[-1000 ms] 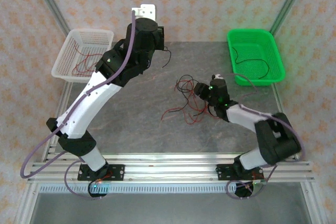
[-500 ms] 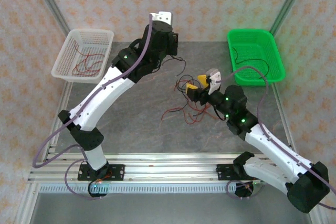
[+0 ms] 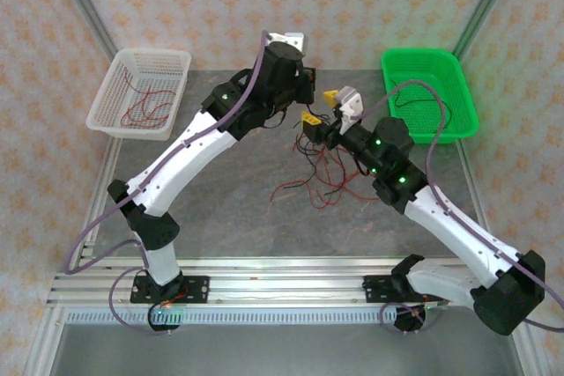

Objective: Untangle the cables
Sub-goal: Place the cable in the container.

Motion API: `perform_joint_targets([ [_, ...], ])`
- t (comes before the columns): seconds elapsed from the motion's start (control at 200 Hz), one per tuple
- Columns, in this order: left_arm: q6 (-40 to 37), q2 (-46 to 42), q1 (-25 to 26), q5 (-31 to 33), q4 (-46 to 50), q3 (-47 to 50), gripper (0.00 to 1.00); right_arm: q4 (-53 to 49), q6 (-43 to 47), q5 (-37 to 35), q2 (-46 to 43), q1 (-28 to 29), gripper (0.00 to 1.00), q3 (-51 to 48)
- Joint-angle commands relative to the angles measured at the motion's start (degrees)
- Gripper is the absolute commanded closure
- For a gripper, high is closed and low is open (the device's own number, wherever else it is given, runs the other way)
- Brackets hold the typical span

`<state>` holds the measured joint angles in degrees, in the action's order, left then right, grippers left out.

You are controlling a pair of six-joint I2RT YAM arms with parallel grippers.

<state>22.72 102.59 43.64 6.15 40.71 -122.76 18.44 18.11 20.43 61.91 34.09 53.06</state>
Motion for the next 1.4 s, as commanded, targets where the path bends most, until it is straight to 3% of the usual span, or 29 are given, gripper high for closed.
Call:
perform_joint_targets([
  [0.0, 1.84, -0.44, 0.99, -3.0, -1.56, 1.36, 1.0, 1.0, 1.54, -2.41, 1.62, 0.27, 0.35, 2.3],
  [0.11, 2.49, -1.61, 1.19, -4.58, -3.14, 3.57, 1.0, 1.16, 1.18, -3.86, 3.47, 0.28, 0.39, 3.34],
  [0.225, 2.94, -2.88, 1.19, -5.14, -4.56, 5.71, 1.0, 1.34, 0.41, -4.27, 4.42, 0.28, 0.5, 3.5],
  [0.3, 3.03, -3.56, 1.26, -4.92, -5.0, 6.46, 1.0, 1.74, -0.16, -4.75, 4.28, 0.28, 0.63, 2.9],
  [0.45, 2.94, -4.38, 1.24, -4.75, -5.33, 6.92, 1.0, 3.1, -1.23, -6.71, 2.7, 0.28, 1.0, 1.05],
  [0.581, 3.03, -5.5, 1.21, -4.77, -6.77, 8.05, 1.0, 2.92, -1.46, -8.72, 2.01, 0.28, 1.0, 0.8],
  [0.696, 3.12, -7.27, 1.2, -4.94, -8.65, 9.97, 0.88, 2.74, -1.76, -9.89, 1.77, 0.27, 1.0, 1.07],
  [0.751, 3.12, -8.43, 1.27, -5.01, -9.85, 11.27, 0.77, 2.68, -1.93, -10.63, 1.85, 0.19, 1.0, 1.33],
  [0.866, 2.82, -11.33, 1.27, -4.52, -13.0, 14.96, 0.44, 2.07, -2.33, -12.11, 2.05, 0.1, 1.0, 2.17],
  [0.946, 2.44, -13.42, 1.2, -3.09, -14.93, 17.47, 0.14, 1.62, -2.54, -13.07, 2.15, -0.32, 1.0, 2.56],
  [1.001, 2.16, -15.0, 1.26, -2.11, -16.31, 19.42, 0.02, 1.35, -2.66, -13.5, 2.24, -0.96, 1.0, 2.8],
  [1.396, 2.78, -27.79, 1.05, 2.22, -35.12, 41.83, 0.01, 0.15, -5.43, -15.13, 3.32, -12.75, 1.0, 5.71],
])
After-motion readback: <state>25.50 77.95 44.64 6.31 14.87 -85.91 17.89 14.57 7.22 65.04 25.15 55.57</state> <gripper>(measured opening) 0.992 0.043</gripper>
